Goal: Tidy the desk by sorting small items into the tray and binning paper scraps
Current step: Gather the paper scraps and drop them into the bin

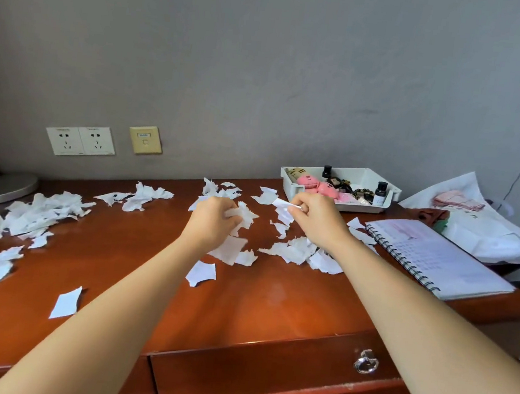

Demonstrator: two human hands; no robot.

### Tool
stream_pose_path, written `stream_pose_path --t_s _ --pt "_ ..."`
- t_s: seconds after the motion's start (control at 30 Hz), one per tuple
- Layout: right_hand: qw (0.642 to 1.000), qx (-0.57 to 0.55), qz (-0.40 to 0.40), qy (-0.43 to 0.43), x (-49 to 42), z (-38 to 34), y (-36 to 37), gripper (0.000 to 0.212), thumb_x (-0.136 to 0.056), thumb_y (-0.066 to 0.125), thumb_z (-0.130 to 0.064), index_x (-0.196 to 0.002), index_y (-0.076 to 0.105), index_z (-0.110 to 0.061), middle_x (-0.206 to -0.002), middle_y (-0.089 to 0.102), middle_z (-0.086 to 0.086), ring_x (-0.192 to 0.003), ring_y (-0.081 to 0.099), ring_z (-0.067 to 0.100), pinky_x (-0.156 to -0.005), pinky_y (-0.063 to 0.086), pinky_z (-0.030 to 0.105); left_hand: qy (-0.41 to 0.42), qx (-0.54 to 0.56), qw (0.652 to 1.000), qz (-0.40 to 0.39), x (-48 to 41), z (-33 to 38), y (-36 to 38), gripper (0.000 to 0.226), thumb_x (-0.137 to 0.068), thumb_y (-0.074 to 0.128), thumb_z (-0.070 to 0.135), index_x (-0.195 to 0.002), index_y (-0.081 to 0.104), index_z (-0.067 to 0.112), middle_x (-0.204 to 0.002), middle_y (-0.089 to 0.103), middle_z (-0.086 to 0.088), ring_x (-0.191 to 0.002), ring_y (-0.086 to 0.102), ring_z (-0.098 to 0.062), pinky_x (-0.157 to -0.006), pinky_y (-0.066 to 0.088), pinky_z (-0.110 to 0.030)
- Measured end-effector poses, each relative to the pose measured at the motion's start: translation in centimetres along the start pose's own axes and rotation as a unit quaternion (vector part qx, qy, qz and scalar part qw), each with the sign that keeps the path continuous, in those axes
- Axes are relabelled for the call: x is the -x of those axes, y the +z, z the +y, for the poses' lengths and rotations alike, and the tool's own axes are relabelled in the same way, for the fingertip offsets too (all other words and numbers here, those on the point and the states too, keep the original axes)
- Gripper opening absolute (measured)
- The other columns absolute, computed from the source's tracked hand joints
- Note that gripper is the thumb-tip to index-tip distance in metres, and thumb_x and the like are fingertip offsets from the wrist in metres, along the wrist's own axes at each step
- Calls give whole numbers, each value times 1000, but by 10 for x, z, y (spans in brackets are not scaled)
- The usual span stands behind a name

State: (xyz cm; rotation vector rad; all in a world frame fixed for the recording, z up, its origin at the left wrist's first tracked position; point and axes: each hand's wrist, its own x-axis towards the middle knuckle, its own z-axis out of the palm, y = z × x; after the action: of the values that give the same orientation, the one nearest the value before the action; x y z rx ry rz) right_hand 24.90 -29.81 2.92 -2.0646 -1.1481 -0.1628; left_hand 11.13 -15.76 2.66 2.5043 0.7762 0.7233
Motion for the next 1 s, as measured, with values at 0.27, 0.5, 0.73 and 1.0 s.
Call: stream_pose_path --t_s 0.27,0.5,0.73,1.0 --pt "1000 18 9 17 -1 6 -36 18 -92 56 -14 -74 54 -12 -54 38 -2 -54 35 12 -53 29 22 33 -1 999 2 -10 27 -10 36 -94 56 16 -127 57 4 -125 61 -15 -110 60 -29 -80 45 -26" --pt "999 9 24 37 23 25 -64 15 -92 56 -12 -78 59 -7 -55 41 4 -53 39 20 -52 33 23 85 4 996 -39 7 65 10 37 -93 56 18 -127 57 4 -125 61 -14 -109 61 -28 -87 50 -30" --pt "994 -37 51 93 80 70 -91 16 -91 55 -13 -80 62 -3 -63 47 15 -47 45 18 -32 39 16 137 41 985 -102 46 111 42 27 -90 58 14 -114 64 3 -103 68 -17 -96 61 -30 -73 42 -24" --pt "967 -76 145 193 177 141 -124 30 -88 59 -8 -61 55 -17 -52 49 5 -43 47 6 -40 42 18 221 71 954 -190 95 180 113 30 -89 61 18 -117 64 4 -110 68 -14 -105 60 -25 -73 33 -15"
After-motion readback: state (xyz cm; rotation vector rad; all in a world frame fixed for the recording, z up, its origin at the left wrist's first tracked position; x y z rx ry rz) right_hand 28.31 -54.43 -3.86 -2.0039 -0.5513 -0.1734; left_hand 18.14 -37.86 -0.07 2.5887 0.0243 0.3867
